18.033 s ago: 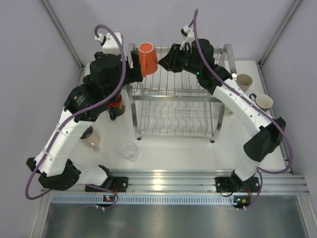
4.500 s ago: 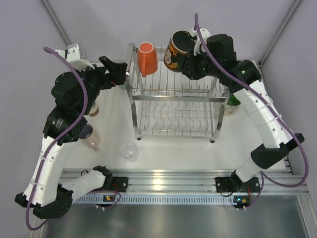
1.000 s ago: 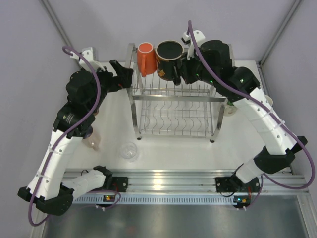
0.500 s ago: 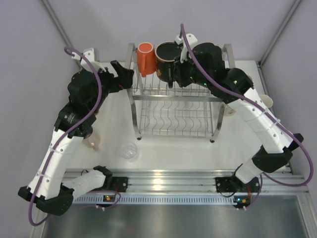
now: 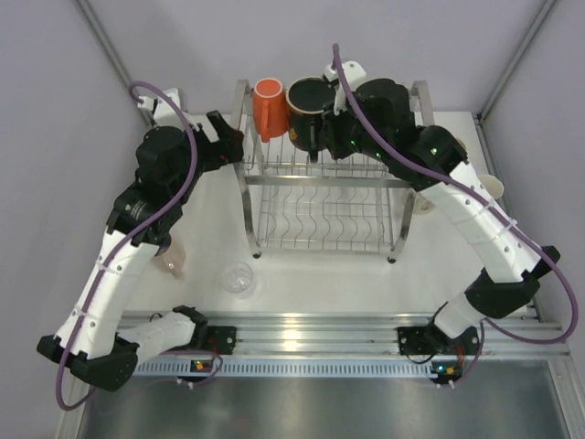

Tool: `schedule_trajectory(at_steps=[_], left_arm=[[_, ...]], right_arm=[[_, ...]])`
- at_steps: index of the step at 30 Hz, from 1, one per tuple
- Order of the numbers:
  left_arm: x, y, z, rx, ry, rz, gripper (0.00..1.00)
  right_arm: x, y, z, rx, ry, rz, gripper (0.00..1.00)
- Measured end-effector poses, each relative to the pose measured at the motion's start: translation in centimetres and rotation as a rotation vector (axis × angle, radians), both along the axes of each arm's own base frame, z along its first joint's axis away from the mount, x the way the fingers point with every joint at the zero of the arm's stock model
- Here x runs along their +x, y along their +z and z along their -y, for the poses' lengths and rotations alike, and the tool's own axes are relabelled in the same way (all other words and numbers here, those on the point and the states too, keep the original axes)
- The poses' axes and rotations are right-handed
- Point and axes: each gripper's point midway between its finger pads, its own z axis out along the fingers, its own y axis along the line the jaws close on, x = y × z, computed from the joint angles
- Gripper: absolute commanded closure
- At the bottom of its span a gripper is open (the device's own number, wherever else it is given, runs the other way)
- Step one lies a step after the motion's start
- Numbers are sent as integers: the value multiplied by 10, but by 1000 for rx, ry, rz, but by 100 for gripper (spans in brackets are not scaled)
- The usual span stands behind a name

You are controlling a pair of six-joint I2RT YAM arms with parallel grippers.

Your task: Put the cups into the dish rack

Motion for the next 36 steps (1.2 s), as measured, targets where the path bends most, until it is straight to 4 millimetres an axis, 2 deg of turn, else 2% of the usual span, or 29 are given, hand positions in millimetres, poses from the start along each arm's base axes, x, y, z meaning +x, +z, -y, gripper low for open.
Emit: schedule_trajectory(at_steps=[5, 10, 13, 16, 21, 22, 24, 27, 28, 32, 33, 36], left_arm=[[0, 2, -6, 17, 27, -23, 7], [1, 0, -7, -9, 42, -35, 7], [3, -1, -16, -27, 59, -47, 7], [9, -1, -37, -48, 96, -68, 7], [19, -2, -90, -62, 243, -76, 9], [18, -3, -95, -62, 255, -78, 9], [18, -6, -96, -67, 244, -85, 9], [17, -13, -84, -78, 180, -105, 11], [17, -15, -80, -81, 158, -112, 11], [16, -22, -71, -88, 108, -131, 10], [16, -22, -70, -90, 101, -132, 10], [16, -21, -69, -92, 90, -129, 9]], right_arm=[[-1, 12, 21, 19, -33, 24, 100], [-11, 34, 47, 63, -63, 72, 100], [-19, 38, 61, 72, -80, 85, 100], [-30, 44, 73, 87, -88, 103, 100], [-52, 61, 96, 135, -93, 165, 100], [-55, 64, 100, 145, -93, 180, 100], [-59, 70, 104, 167, -94, 208, 100], [-58, 65, 102, 168, -93, 208, 100], [-56, 61, 101, 164, -92, 201, 89], [-43, 37, 87, 148, -106, 127, 54], [-39, 30, 85, 144, -116, 103, 48], [-31, 32, 84, 196, -176, 78, 44]])
